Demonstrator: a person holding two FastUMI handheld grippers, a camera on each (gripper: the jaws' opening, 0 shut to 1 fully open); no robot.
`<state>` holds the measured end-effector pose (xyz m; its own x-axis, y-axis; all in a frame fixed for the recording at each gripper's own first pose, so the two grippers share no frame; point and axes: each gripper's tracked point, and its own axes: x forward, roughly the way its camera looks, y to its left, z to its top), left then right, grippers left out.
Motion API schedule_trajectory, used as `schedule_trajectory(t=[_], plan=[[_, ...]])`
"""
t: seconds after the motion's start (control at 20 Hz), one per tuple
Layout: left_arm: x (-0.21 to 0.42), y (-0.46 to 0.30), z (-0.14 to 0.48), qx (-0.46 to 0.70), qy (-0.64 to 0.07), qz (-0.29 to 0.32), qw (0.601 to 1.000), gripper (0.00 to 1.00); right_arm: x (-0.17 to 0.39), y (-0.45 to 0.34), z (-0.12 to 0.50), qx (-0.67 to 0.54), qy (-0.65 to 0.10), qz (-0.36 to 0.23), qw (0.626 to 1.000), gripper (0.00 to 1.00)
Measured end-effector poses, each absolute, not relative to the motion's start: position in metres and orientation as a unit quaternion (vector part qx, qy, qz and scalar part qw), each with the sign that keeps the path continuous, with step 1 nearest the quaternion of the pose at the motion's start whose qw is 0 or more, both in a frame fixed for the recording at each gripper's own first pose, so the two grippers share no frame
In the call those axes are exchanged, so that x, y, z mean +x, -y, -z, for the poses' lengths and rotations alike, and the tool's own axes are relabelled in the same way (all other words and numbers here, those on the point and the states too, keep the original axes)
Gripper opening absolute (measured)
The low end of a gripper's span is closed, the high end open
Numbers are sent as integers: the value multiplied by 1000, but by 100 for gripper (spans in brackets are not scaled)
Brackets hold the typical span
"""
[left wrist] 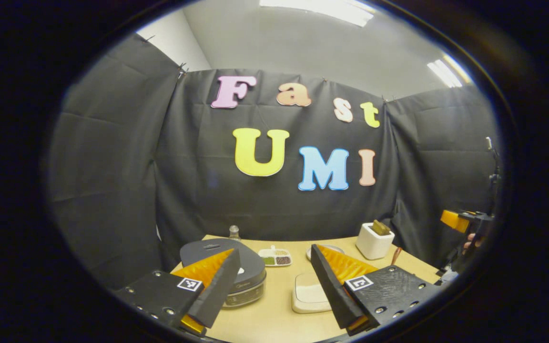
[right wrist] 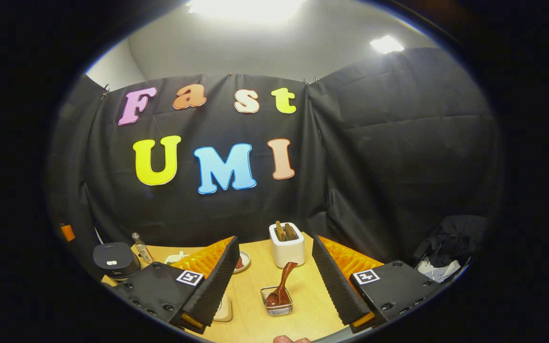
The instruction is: Close the left gripper, press the button to open the rice cooker; take a wooden spoon from the chopstick holder with the right hand, scoop a spoonful of rice and pour it into the rice cooker, then put the wooden spoon back into the chopstick holder.
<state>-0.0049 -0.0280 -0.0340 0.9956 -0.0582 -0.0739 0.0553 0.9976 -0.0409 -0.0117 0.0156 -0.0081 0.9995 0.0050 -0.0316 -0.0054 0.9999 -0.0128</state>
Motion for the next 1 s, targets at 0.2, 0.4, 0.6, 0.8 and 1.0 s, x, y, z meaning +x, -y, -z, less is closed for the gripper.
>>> schedule_trajectory(t=[0.2,0.4,0.6,0.8,1.0], plan=[[10,6,30,-8,-45,14,999,92,-7,-21,9,-19,-20,-6,1000,98],[25,-14,22,4,-43,15,999,68,-9,-23,7,-47,-9,0,999,98],[31,-51,14,-11,-42,-31,999,22,-11,-27,9,-62,1,6,998,98],[34,-54,22,-4,-71,-11,997,0,-9,-41,12,-51,-6,6,999,93],[50,-57,34,-41,-96,4,994,2,-7,-47,0,-69,6,-2,998,99]])
